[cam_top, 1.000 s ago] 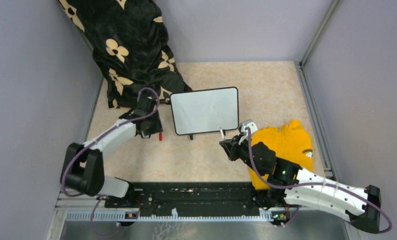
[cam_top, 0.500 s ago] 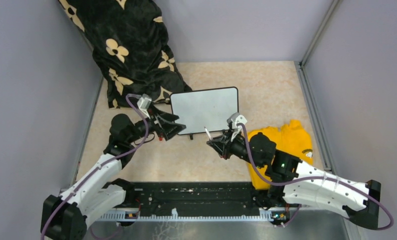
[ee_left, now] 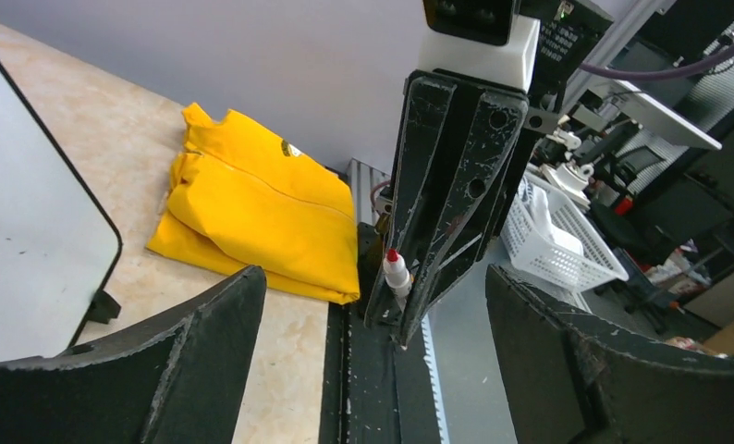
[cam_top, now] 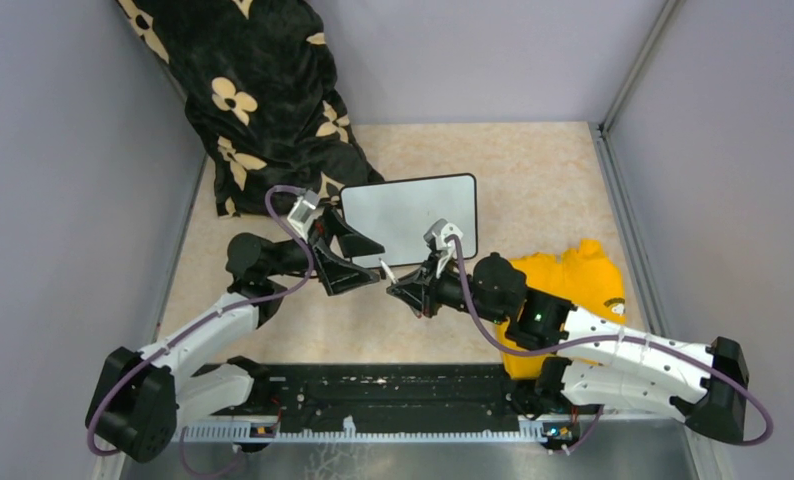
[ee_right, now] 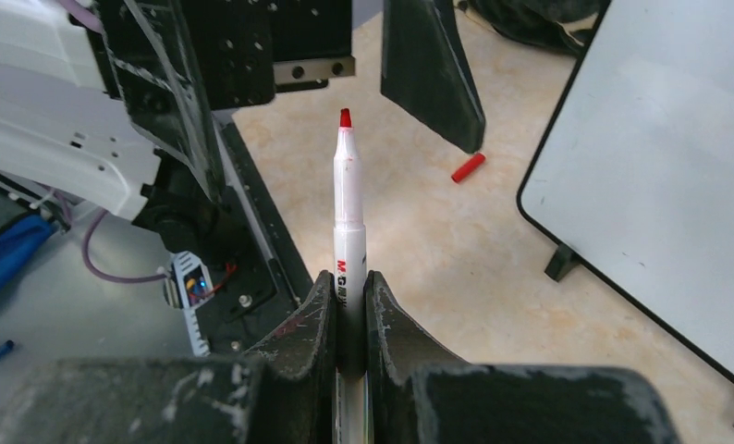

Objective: Write a sentence on the whiteboard
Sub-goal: Adjust the whiteboard marker.

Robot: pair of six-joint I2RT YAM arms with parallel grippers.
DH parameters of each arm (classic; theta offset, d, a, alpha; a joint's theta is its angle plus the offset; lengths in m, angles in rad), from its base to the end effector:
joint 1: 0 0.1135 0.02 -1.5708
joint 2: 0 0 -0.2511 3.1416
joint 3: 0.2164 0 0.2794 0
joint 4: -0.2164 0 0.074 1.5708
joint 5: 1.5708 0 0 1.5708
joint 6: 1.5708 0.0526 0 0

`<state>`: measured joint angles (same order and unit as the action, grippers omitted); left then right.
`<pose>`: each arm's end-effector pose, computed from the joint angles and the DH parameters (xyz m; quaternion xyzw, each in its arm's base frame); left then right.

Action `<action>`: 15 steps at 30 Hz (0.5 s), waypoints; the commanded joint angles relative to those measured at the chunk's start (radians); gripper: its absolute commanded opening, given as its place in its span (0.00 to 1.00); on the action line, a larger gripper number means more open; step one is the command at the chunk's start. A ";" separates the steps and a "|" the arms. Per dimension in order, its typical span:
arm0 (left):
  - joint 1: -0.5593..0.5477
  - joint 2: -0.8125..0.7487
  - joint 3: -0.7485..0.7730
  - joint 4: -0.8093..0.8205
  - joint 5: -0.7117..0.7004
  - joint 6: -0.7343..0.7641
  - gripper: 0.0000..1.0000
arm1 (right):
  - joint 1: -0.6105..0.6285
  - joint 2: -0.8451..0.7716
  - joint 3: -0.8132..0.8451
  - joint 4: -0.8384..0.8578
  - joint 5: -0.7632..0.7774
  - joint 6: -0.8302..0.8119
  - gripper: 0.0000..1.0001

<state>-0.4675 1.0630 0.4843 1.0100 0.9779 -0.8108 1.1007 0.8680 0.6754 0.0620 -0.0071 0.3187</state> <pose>0.2063 -0.1530 0.2771 0.3084 0.5368 -0.6468 0.4455 0.1186 0.2342 0.2953 -0.2887 0.6941 0.4317 0.4985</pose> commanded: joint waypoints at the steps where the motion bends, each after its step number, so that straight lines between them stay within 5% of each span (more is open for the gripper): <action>1: -0.028 0.011 0.052 -0.063 0.065 0.047 0.92 | -0.006 0.025 0.068 0.083 -0.069 0.017 0.00; 8: -0.031 -0.016 0.021 0.015 0.076 -0.032 0.81 | -0.007 0.078 0.085 0.094 -0.158 0.020 0.00; 15: -0.033 -0.021 0.007 0.046 0.093 -0.056 0.53 | -0.007 0.071 0.075 0.104 -0.143 0.022 0.00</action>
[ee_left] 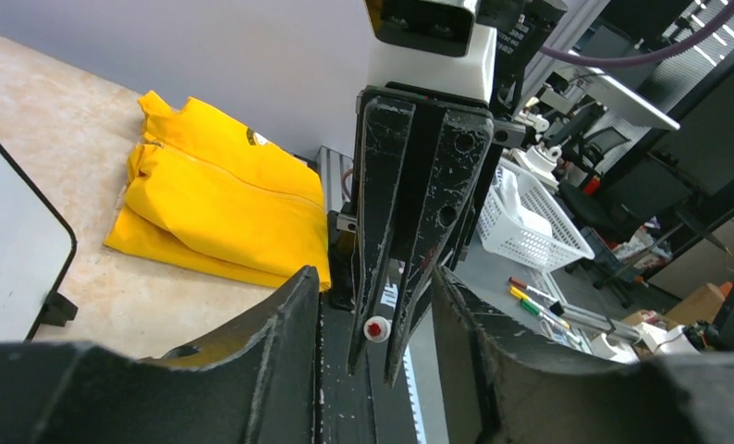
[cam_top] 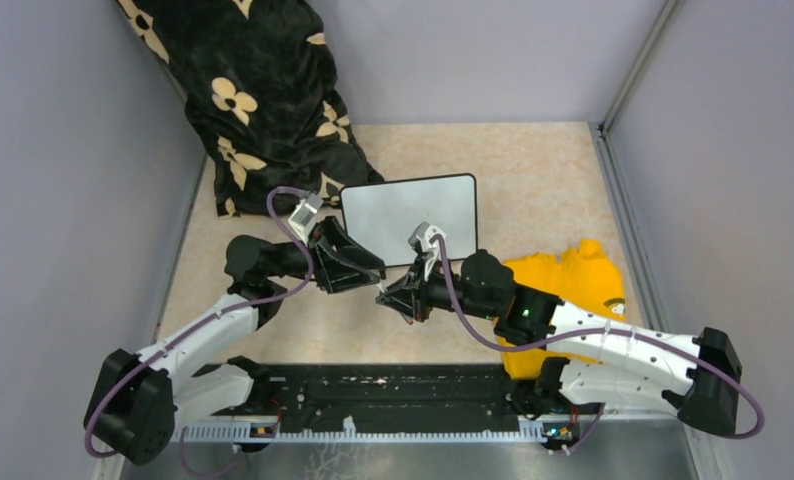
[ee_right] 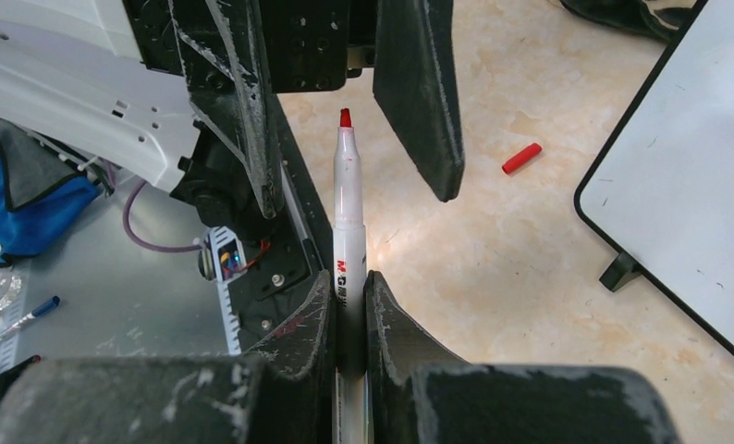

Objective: Write a sentence on the whiteboard
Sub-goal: Adjust the whiteboard marker.

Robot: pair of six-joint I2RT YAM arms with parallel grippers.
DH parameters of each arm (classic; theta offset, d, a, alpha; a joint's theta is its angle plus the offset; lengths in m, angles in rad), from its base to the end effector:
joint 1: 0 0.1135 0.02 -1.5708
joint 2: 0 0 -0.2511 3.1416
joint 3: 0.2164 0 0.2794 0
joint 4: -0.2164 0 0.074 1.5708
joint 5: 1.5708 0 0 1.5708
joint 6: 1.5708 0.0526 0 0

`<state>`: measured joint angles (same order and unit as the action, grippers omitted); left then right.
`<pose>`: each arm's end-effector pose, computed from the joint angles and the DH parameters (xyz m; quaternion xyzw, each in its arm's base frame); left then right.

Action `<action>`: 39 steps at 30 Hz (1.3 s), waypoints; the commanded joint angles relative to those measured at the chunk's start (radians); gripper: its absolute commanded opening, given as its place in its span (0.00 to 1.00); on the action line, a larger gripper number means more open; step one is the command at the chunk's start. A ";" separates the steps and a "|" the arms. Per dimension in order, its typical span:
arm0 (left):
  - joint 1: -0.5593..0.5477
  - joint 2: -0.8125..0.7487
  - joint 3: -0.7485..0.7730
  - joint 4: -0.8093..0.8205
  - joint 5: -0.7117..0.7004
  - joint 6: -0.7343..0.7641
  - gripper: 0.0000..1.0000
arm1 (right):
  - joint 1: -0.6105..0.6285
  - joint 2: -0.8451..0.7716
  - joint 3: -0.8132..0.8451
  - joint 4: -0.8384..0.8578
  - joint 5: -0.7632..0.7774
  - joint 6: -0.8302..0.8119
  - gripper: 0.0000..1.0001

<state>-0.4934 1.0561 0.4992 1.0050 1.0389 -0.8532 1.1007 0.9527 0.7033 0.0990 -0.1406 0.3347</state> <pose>0.1991 -0.1586 0.2824 0.3308 0.5298 -0.6648 0.4097 0.1195 0.2515 0.2900 -0.3251 0.6844 0.4678 0.4549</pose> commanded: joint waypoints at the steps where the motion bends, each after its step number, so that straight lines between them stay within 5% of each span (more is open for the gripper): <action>1: -0.009 -0.014 -0.007 0.050 0.035 -0.014 0.50 | -0.007 -0.019 0.045 0.066 -0.004 0.006 0.00; 14: -0.038 0.008 0.020 -0.024 0.067 0.015 0.29 | -0.006 -0.038 0.028 0.062 0.030 0.001 0.00; 20: -0.039 0.008 0.022 -0.027 0.058 0.012 0.00 | -0.007 -0.036 0.025 0.064 0.012 -0.003 0.00; 24: -0.039 0.013 0.006 0.042 0.005 -0.053 0.00 | -0.007 -0.035 0.034 0.064 0.007 0.014 0.00; 33: -0.039 -0.055 -0.011 0.187 -0.284 -0.193 0.00 | -0.007 -0.136 -0.001 0.188 0.135 0.170 0.72; 39: -0.047 -0.130 -0.026 0.148 -0.468 -0.220 0.00 | -0.024 -0.186 -0.030 0.312 0.205 0.262 0.73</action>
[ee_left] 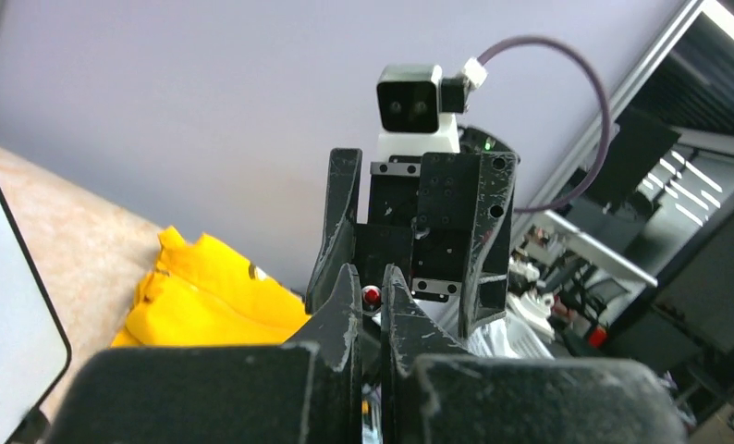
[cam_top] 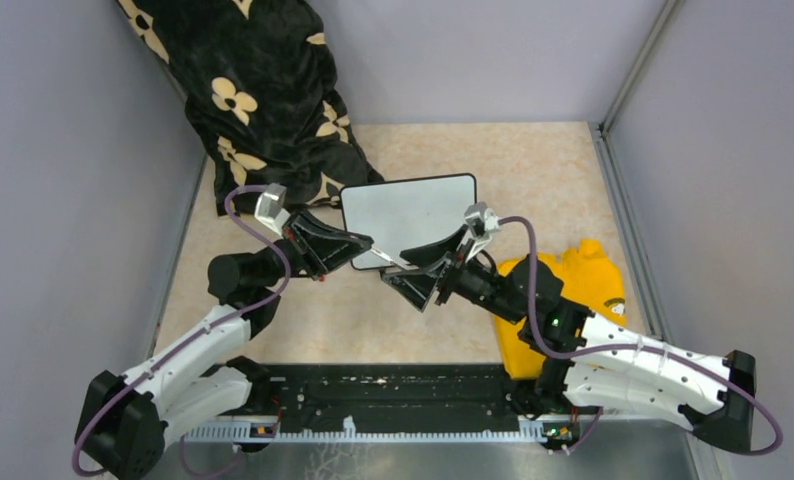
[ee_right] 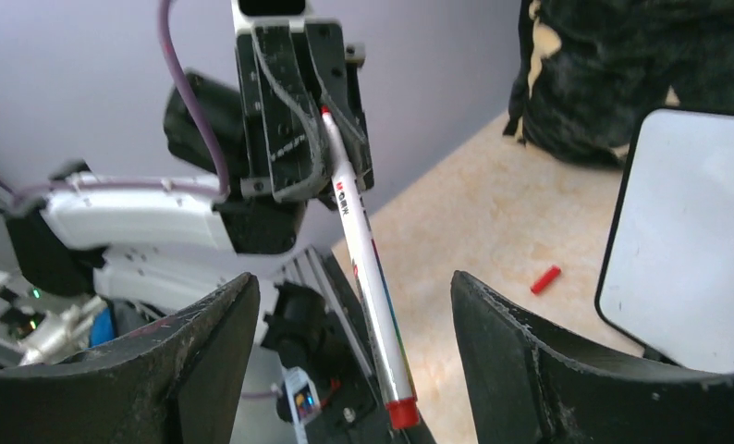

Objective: Write a sentence on the whiteboard
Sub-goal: Adjust the whiteboard marker.

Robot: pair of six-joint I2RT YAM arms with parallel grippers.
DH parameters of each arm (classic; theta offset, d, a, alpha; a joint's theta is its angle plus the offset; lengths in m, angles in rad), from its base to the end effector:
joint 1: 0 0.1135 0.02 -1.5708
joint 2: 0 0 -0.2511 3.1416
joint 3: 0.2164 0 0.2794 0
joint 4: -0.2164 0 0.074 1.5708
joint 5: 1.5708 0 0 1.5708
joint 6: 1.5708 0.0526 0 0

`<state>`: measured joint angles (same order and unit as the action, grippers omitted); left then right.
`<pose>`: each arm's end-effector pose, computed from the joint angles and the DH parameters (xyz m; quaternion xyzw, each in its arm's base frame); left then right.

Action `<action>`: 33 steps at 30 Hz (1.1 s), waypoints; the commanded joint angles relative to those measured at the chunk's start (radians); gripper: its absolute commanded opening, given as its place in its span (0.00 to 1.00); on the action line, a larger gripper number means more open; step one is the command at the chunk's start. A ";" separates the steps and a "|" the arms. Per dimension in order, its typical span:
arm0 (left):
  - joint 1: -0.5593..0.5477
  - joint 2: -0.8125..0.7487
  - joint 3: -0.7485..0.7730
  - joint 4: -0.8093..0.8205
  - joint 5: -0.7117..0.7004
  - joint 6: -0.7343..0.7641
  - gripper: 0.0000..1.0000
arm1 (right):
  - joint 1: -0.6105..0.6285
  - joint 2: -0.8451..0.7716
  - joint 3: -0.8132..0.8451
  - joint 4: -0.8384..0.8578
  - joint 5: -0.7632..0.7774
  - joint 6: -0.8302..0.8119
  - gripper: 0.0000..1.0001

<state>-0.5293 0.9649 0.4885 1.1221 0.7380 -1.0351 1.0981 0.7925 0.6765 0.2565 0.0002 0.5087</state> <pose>0.1869 -0.1503 0.3160 0.2084 0.4837 -0.7025 0.4786 0.1125 0.2200 0.3380 -0.1904 0.6275 0.5433 0.5242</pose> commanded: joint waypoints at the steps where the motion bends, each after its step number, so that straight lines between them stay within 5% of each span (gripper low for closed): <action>1: -0.014 -0.043 -0.017 0.030 -0.192 -0.046 0.00 | -0.025 -0.023 0.000 0.170 0.067 0.098 0.72; 13: -0.067 -0.064 -0.038 -0.008 -0.454 -0.109 0.00 | -0.090 0.106 0.047 0.351 0.064 0.227 0.55; 21: -0.093 -0.071 -0.036 -0.076 -0.502 -0.101 0.00 | -0.149 0.173 0.069 0.462 -0.042 0.312 0.54; 33: -0.118 -0.071 -0.029 -0.107 -0.555 -0.090 0.00 | -0.153 0.205 0.089 0.496 -0.067 0.336 0.35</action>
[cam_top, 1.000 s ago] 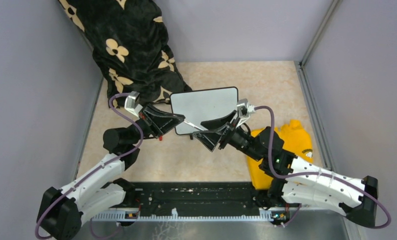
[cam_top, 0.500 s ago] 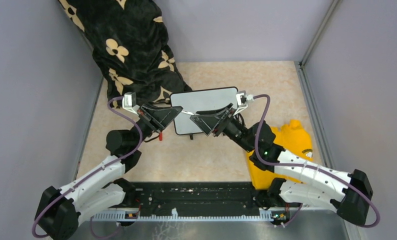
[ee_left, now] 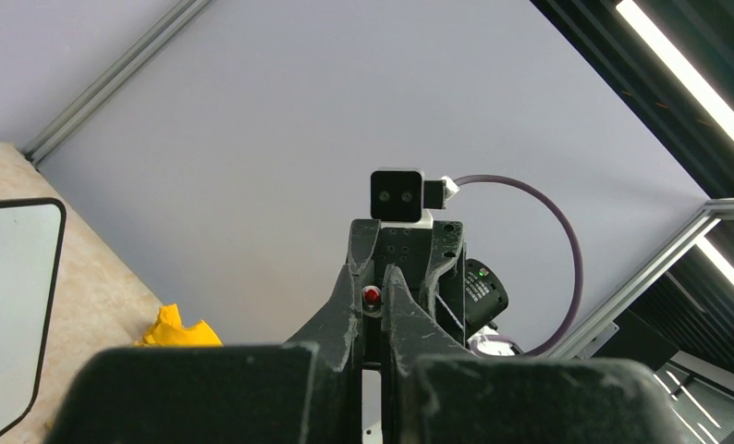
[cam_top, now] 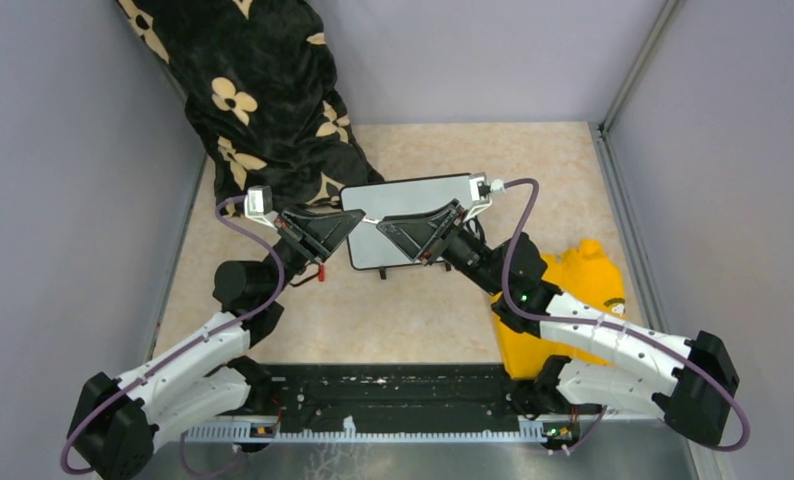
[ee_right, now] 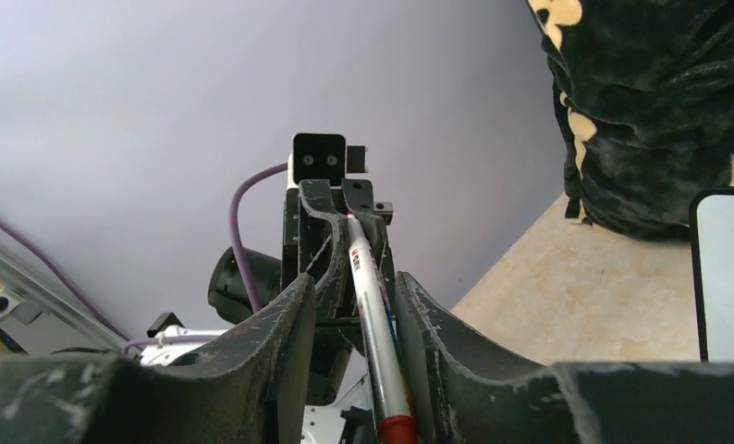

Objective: Write a sentence on the whiteboard
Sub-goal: Adjust the whiteboard marker.

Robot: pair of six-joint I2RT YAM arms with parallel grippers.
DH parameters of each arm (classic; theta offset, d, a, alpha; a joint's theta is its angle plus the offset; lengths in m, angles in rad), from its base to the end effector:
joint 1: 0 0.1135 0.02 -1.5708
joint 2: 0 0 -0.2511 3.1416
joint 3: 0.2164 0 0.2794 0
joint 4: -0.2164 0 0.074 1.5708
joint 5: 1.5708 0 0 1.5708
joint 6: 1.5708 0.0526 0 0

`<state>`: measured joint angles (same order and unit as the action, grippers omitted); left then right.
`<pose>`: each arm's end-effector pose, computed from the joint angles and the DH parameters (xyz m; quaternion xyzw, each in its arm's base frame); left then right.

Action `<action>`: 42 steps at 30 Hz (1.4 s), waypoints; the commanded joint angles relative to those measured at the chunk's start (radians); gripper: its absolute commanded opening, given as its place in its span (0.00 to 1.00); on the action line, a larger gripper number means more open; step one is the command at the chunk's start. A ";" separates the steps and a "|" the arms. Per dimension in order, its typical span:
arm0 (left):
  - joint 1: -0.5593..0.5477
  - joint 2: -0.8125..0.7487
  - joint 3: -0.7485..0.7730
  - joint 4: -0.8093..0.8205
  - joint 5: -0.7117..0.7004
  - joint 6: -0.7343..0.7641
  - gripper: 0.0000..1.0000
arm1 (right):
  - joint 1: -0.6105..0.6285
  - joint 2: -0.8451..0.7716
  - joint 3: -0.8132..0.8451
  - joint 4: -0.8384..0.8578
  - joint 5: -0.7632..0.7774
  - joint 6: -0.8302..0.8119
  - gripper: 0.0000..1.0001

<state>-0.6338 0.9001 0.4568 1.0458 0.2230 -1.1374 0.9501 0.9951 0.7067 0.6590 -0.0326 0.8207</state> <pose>0.1860 -0.1512 0.3184 -0.0199 0.4725 -0.7138 0.5165 0.1614 0.2287 0.3499 -0.0499 0.5626 0.6446 0.5152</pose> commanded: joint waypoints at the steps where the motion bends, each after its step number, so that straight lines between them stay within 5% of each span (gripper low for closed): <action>1: -0.015 -0.008 0.002 -0.033 -0.048 0.015 0.00 | -0.006 0.004 0.059 0.094 -0.034 0.027 0.34; 17: -0.023 0.000 0.013 -0.074 -0.029 0.016 0.00 | -0.020 0.023 0.065 0.092 -0.055 0.051 0.22; 42: -0.023 0.024 0.023 -0.075 0.012 0.002 0.00 | -0.033 0.026 0.059 0.105 -0.084 0.051 0.22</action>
<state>-0.6502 0.9092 0.4633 1.0142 0.2073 -1.1595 0.9192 1.0241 0.7086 0.6712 -0.0746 0.8608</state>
